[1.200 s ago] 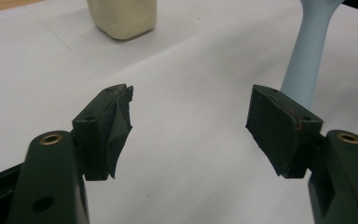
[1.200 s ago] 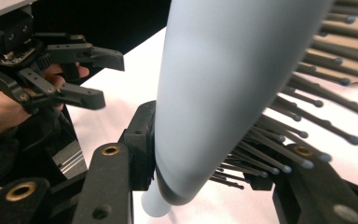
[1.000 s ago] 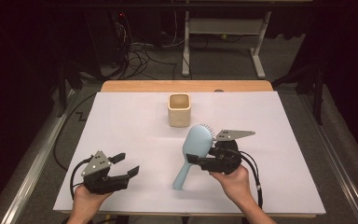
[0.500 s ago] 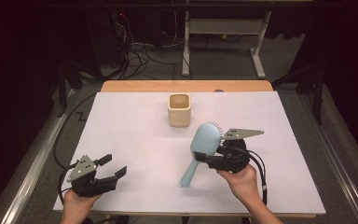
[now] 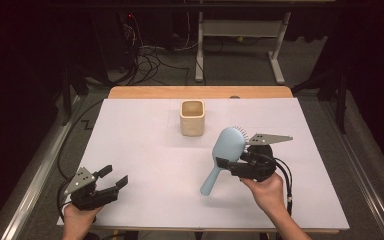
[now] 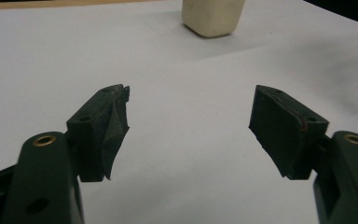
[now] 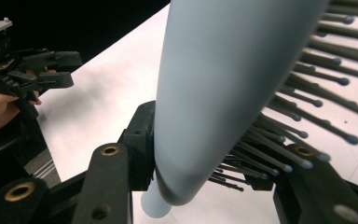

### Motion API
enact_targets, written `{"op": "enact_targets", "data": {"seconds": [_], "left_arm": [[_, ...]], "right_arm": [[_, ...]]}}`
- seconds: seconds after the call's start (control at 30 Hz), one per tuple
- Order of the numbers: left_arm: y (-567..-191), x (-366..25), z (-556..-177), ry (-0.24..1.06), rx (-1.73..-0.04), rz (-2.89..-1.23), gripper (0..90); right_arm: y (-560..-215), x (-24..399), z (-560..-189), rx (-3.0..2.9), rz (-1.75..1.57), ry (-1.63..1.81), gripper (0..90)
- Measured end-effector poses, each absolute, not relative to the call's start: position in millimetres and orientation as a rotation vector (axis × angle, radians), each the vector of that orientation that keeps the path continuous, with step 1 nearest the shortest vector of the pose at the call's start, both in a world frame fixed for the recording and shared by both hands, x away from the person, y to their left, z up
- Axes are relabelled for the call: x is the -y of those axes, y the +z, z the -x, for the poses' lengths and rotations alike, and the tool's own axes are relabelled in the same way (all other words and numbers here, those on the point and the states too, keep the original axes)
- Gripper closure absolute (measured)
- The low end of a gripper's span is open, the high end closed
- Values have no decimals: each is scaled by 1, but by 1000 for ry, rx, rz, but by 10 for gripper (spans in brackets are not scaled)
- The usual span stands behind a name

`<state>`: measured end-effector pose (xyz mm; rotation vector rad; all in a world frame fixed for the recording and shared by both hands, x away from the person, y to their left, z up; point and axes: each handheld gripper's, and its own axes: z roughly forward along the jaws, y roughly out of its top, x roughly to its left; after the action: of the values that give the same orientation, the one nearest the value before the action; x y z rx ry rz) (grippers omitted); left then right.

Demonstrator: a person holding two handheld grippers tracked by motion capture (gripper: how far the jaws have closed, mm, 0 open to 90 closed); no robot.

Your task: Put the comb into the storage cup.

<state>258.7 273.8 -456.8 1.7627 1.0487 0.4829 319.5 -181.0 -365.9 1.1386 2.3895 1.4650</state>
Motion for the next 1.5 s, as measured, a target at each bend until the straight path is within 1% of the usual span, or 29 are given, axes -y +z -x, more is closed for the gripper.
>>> {"op": "enact_targets", "data": {"seconds": [0.23, 0.57, 1.1, 1.5], "left_arm": [[-462, -275, -262, 467, -1078, -1773, 286], [-463, -273, -261, 453, -1076, -1771, 287], [-463, -273, -260, 455, -1088, -1759, 291], [-463, -272, -259, 453, -1088, -1766, 292]], "right_arm": [[-362, 179, -328, -2381, -1145, 1455, 547], [-351, 179, -340, -2362, -1157, 1465, 545], [-336, 187, -354, -2330, -1188, 1450, 543], [-321, 185, -369, -2301, -1203, 1432, 544]]}}
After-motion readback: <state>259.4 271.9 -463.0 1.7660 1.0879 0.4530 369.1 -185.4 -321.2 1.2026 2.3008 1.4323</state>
